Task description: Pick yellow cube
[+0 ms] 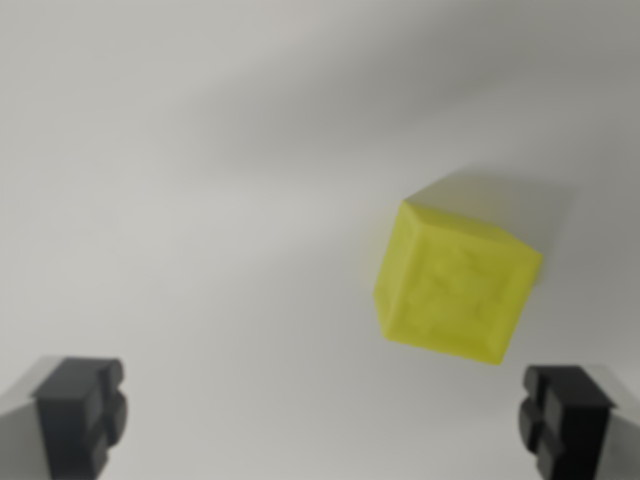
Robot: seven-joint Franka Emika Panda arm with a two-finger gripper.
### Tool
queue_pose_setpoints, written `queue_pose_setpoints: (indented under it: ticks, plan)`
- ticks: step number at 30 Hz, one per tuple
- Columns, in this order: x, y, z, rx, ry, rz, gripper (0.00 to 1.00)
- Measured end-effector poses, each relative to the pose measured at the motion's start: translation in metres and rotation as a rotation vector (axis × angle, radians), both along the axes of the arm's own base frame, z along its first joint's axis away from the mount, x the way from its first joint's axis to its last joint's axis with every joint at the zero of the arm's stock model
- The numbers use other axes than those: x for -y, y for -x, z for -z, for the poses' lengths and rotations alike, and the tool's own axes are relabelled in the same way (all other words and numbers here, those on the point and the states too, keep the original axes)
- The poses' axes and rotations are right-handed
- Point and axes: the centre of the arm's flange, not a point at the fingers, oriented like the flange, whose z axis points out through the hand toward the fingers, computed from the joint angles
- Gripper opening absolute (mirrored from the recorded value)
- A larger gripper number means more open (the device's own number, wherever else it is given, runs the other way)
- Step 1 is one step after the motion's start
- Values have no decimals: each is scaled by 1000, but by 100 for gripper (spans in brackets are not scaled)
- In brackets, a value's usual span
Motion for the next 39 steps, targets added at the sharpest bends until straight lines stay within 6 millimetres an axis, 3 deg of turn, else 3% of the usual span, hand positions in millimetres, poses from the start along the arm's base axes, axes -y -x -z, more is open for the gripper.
queue_pose_setpoints:
  ticks: [39]
  plan:
    - [39,47,93,-10,-17,223,100]
